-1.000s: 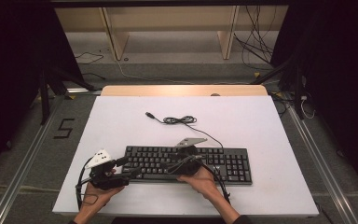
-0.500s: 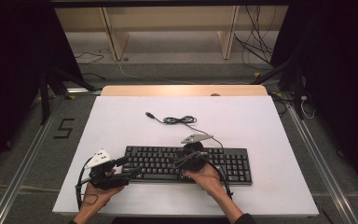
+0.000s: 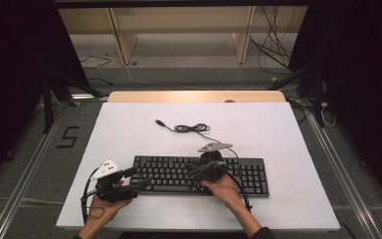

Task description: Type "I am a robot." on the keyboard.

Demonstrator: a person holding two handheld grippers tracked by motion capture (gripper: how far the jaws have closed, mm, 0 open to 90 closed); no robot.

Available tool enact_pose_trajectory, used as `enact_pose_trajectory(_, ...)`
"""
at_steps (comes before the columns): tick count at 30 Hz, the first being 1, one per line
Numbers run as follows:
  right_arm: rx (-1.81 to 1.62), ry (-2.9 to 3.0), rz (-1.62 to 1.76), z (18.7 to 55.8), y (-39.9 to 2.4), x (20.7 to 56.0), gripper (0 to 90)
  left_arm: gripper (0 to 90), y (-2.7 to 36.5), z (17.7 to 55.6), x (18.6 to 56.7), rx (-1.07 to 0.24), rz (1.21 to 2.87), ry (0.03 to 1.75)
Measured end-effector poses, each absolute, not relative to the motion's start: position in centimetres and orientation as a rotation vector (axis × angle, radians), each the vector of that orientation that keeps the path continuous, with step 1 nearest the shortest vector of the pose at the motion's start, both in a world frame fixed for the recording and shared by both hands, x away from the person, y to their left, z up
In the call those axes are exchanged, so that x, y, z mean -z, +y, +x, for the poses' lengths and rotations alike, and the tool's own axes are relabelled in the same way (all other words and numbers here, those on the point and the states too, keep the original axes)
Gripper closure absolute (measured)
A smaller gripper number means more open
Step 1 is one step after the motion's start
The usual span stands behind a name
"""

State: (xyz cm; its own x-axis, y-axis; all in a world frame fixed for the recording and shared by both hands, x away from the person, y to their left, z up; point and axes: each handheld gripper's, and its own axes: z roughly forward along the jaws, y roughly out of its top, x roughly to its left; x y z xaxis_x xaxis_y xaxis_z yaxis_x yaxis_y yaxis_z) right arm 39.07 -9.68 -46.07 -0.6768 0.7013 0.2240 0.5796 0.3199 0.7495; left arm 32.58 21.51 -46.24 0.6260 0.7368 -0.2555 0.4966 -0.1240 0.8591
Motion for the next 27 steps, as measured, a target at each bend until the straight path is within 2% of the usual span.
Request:
enact_pose_trajectory(14, -1.257, 2.44, 1.204, 39.21, -10.13, 46.44, 90.0, 28.0, 21.33, 32.57, 46.29, -0.276, 1.782, 0.998)
enact_pose_trajectory(27, -1.23, 2.459, 1.216, 39.26, -9.87, 47.06, 90.0, 28.1, 21.33, 32.58, 46.3, -0.273, 1.78, 0.999)
